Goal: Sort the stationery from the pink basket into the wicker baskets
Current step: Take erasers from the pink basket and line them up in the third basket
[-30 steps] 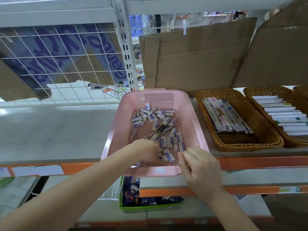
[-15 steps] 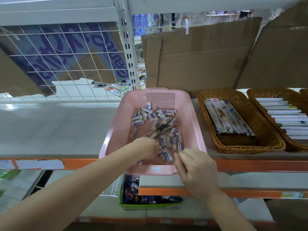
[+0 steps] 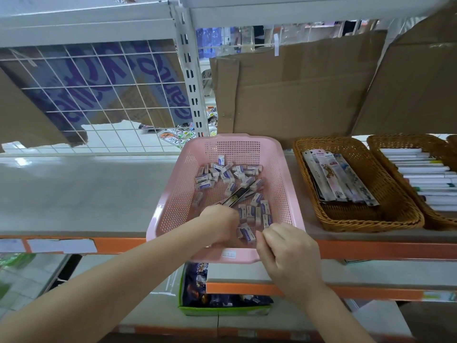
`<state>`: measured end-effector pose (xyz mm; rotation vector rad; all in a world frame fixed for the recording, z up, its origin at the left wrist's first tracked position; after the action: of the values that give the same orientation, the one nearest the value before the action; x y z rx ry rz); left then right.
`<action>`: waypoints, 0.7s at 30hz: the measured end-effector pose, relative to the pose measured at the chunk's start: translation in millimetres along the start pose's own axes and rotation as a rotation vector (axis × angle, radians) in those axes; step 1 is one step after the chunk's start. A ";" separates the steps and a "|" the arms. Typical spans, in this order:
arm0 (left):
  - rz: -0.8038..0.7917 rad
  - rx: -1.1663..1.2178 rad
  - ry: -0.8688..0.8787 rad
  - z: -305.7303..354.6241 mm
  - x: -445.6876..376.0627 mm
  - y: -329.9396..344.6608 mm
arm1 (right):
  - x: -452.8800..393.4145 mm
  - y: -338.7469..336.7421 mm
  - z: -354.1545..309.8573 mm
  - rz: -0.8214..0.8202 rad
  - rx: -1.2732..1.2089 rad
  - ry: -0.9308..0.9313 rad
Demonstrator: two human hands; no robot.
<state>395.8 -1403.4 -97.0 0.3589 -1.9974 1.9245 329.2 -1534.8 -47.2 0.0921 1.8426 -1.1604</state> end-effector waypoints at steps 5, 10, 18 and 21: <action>0.045 0.019 0.034 -5.8 1.5 0.0 | -0.3 0.7 0.2 -0.015 0.011 -0.002; 0.082 0.021 0.069 -18.0 4.4 2.5 | -0.9 1.7 -0.1 -0.050 0.011 -0.023; 0.144 0.009 0.054 -23.1 8.6 0.1 | -8.9 -0.2 -0.8 -0.197 0.009 -0.070; 0.186 -0.010 0.047 -31.6 13.3 -9.5 | -13.7 5.9 1.8 -0.370 0.005 -0.077</action>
<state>389.8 -1371.7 -82.2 0.1276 -2.0737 2.0107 341.1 -1527.6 -41.4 -0.2991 1.8353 -1.3985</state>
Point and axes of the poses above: each hand's wrist, its own x-axis away from the middle knuckle, its own y-axis out of the palm, z = x × y, the point moved 6 cm from there along -x, towards the middle knuckle, and after that the axes turned 6 degrees about x, right-handed, at the moved point
